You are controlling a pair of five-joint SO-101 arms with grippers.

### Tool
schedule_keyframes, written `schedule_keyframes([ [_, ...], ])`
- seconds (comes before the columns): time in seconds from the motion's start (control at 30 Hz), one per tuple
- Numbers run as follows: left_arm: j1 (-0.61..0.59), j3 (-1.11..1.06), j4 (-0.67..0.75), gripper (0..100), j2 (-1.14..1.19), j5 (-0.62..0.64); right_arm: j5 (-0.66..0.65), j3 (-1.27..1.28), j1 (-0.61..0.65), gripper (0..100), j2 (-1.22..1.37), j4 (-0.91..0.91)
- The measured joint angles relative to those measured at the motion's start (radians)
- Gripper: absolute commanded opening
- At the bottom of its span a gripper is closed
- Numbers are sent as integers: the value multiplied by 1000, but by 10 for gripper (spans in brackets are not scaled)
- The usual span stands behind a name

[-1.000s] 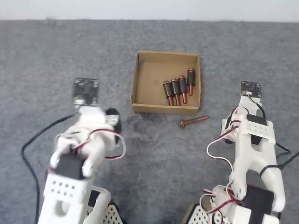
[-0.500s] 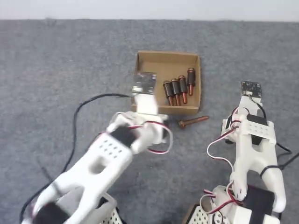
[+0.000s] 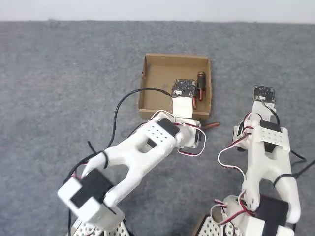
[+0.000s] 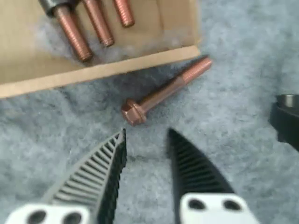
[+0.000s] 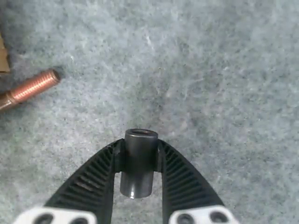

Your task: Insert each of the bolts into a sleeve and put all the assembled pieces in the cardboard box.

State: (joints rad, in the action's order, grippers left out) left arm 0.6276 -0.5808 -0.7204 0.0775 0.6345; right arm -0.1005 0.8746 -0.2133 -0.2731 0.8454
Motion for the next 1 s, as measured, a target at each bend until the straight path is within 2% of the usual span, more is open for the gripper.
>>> schedule_keyframes([
  [0.3, -32, 91, 0, 160, 115, 12, 0, 0, 18, 6, 0, 0],
  [0.57, -41, 227, -14, 15, 253, 14, 0, 0, 18, 6, 0, 0],
  [0.77, -41, 252, -37, 11, 253, 12, 0, 0, 18, 6, 0, 0],
  [0.87, -40, 262, -78, 11, 253, -32, 0, 0, 18, 6, 0, 0],
  [1.0, -31, 285, -192, 11, 253, -180, 0, 0, 18, 6, 0, 0],
])
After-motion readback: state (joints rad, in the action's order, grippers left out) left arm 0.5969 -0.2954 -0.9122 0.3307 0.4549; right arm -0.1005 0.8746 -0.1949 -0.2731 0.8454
